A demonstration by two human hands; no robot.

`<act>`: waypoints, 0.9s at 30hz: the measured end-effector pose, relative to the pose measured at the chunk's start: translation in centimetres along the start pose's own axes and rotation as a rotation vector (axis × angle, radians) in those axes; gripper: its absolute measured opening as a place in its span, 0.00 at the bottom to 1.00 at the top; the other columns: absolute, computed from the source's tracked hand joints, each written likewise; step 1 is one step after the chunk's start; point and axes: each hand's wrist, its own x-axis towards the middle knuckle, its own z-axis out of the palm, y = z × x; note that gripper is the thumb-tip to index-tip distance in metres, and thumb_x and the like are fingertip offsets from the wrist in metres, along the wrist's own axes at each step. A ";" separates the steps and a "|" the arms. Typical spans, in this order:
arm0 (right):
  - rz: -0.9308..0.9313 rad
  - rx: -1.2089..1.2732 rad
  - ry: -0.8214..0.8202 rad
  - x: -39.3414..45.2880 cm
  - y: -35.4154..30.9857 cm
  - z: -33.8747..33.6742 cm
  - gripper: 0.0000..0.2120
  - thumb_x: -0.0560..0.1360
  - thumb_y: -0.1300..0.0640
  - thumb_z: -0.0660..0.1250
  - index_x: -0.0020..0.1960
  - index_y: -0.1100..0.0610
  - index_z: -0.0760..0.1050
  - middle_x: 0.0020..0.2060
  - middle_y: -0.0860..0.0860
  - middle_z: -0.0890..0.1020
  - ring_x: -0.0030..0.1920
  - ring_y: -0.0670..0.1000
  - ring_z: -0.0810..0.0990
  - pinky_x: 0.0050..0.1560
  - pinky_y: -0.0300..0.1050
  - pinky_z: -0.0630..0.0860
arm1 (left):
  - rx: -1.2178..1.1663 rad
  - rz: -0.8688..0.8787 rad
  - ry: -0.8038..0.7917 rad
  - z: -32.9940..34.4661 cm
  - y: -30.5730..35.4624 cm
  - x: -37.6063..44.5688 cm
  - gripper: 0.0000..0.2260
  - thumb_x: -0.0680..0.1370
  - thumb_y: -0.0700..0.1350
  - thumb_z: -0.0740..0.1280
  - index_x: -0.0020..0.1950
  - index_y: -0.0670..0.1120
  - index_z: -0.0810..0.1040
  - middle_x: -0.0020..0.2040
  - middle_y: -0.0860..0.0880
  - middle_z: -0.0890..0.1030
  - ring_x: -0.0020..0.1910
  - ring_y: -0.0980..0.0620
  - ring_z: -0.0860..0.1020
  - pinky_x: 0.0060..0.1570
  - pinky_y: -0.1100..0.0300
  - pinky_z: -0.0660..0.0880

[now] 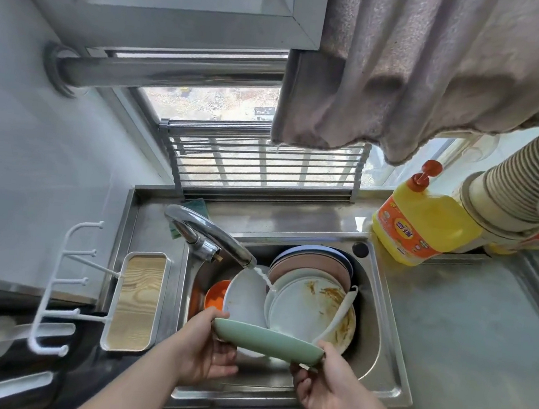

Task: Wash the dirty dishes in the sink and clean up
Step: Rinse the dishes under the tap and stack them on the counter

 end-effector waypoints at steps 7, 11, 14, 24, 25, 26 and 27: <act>-0.124 0.022 -0.098 -0.7 2.4 3.4 0.21 0.85 0.44 0.63 0.58 0.61 0.83 0.49 0.60 0.88 0.40 0.62 0.88 0.41 0.53 0.85 | 0.030 0.192 -0.070 -2.5 -0.3 -2.3 0.24 0.72 0.44 0.61 0.66 0.37 0.76 0.51 0.35 0.85 0.44 0.37 0.83 0.40 0.45 0.82; -0.156 -0.056 -0.135 -1.4 2.6 5.9 0.27 0.82 0.37 0.60 0.63 0.57 0.82 0.58 0.60 0.86 0.57 0.64 0.85 0.61 0.61 0.80 | 0.098 0.282 -0.069 -5.3 -0.5 -3.6 0.34 0.60 0.39 0.67 0.68 0.42 0.79 0.58 0.36 0.84 0.49 0.39 0.78 0.41 0.50 0.80; -0.147 -0.070 -0.065 -1.3 2.8 6.8 0.27 0.83 0.37 0.57 0.65 0.58 0.80 0.55 0.59 0.87 0.57 0.63 0.84 0.51 0.58 0.83 | 0.052 0.313 -0.096 -6.8 -0.5 -3.8 0.38 0.59 0.34 0.67 0.70 0.42 0.77 0.65 0.33 0.81 0.57 0.34 0.79 0.46 0.48 0.80; -0.531 -0.278 -0.030 -3.6 3.6 6.8 0.12 0.88 0.55 0.57 0.66 0.44 0.75 0.62 0.49 0.84 0.55 0.60 0.86 0.54 0.57 0.81 | -0.345 0.283 -0.176 -3.0 0.9 -1.5 0.30 0.71 0.20 0.51 0.69 0.33 0.75 0.61 0.30 0.82 0.58 0.29 0.82 0.44 0.38 0.84; -0.604 -0.294 -0.010 -4.4 3.2 6.6 0.13 0.88 0.56 0.57 0.66 0.45 0.75 0.60 0.50 0.85 0.52 0.58 0.87 0.50 0.56 0.81 | -0.379 0.265 -0.172 -2.1 1.0 -0.8 0.30 0.71 0.21 0.53 0.71 0.34 0.74 0.62 0.31 0.82 0.61 0.30 0.80 0.44 0.38 0.84; -0.672 -0.324 0.020 -5.3 2.7 6.5 0.13 0.88 0.57 0.57 0.66 0.46 0.75 0.58 0.50 0.85 0.49 0.56 0.87 0.46 0.54 0.80 | -0.420 0.245 -0.170 -1.3 1.1 -0.4 0.30 0.72 0.23 0.55 0.72 0.36 0.74 0.63 0.32 0.82 0.63 0.30 0.79 0.44 0.38 0.85; -0.734 -0.367 0.056 -6.3 2.3 6.4 0.13 0.88 0.57 0.57 0.66 0.46 0.75 0.57 0.49 0.85 0.49 0.53 0.87 0.43 0.53 0.81 | -0.448 0.221 -0.174 -0.4 1.3 -0.2 0.27 0.74 0.25 0.57 0.72 0.37 0.74 0.63 0.33 0.82 0.63 0.31 0.80 0.45 0.39 0.84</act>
